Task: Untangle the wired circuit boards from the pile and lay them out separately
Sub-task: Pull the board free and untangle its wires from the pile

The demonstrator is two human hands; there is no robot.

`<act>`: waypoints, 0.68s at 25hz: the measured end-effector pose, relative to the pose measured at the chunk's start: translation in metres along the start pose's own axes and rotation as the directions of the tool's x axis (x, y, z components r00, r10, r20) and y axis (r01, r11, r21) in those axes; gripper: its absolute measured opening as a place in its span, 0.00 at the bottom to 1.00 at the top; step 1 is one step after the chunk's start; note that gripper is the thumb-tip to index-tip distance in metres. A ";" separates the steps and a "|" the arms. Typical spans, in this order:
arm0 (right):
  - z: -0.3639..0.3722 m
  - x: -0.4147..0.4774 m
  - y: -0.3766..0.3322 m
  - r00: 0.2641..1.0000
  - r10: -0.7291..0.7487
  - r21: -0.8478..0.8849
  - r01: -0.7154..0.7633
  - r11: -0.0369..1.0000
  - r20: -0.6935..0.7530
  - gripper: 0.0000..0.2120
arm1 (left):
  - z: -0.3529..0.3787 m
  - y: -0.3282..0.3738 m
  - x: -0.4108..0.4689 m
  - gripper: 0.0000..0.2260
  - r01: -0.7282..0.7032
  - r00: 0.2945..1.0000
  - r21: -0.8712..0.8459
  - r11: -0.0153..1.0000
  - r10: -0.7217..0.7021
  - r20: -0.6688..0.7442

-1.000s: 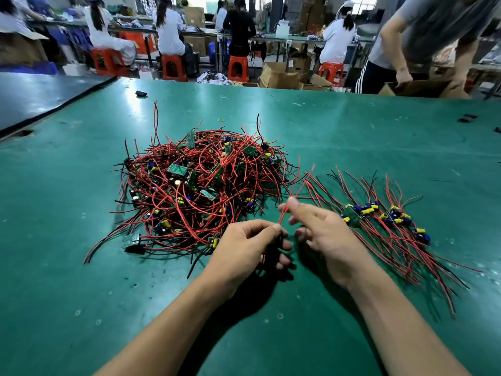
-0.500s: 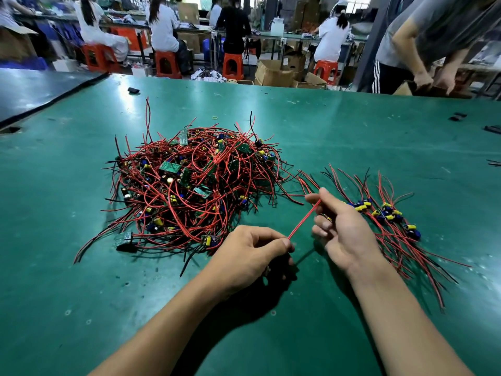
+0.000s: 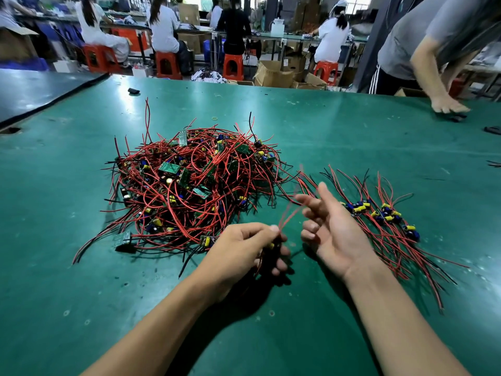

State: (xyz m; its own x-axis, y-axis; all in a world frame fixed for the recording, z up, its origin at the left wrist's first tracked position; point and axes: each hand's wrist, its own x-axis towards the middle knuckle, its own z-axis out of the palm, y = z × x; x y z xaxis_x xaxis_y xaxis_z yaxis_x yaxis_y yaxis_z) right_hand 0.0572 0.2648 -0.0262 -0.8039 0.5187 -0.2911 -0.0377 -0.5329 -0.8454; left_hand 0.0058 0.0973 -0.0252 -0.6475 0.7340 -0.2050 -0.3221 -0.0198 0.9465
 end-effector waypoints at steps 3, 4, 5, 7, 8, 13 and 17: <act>0.006 -0.005 0.010 0.990 0.012 -0.234 0.020 0.972 0.138 0.24 | -0.002 0.006 0.003 0.13 -0.002 1.000 -0.264 0.965 -0.003 -0.020; 0.009 -0.009 0.013 0.976 0.038 -0.264 0.020 0.964 0.212 0.21 | -0.002 0.009 0.003 0.12 0.000 1.000 -0.288 0.958 -0.005 -0.015; 0.011 -0.012 0.017 0.962 0.050 -0.268 0.024 0.963 0.267 0.18 | -0.003 0.011 0.003 0.12 0.005 1.000 -0.297 0.955 -0.010 -0.014; 0.013 -0.015 0.021 0.952 0.023 -0.254 0.057 0.966 0.304 0.16 | -0.004 0.013 0.003 0.13 0.006 1.000 -0.302 0.953 -0.013 -0.022; 0.013 -0.015 0.021 0.950 0.011 -0.252 0.072 0.965 0.312 0.17 | -0.004 0.014 0.003 0.14 0.003 0.999 -0.298 0.955 -0.013 -0.031; 0.011 -0.015 0.015 0.879 0.135 -0.261 -0.012 0.965 0.458 0.17 | -0.005 0.017 0.000 0.24 -0.043 0.997 -0.274 0.961 0.023 -0.076; 0.015 -0.017 0.019 0.829 0.105 -0.131 -0.039 0.991 0.550 0.15 | -0.009 0.019 0.002 0.30 -0.089 0.992 -0.320 0.943 0.057 -0.110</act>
State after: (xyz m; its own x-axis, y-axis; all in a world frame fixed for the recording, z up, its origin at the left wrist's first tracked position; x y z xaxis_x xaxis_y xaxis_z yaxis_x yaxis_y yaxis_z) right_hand 0.0619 0.2358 -0.0306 -0.9964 0.0061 -0.0840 0.0717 -0.4608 -0.8846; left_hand -0.0082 0.0924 -0.0096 -0.7368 0.6524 -0.1772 -0.4669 -0.3016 0.8313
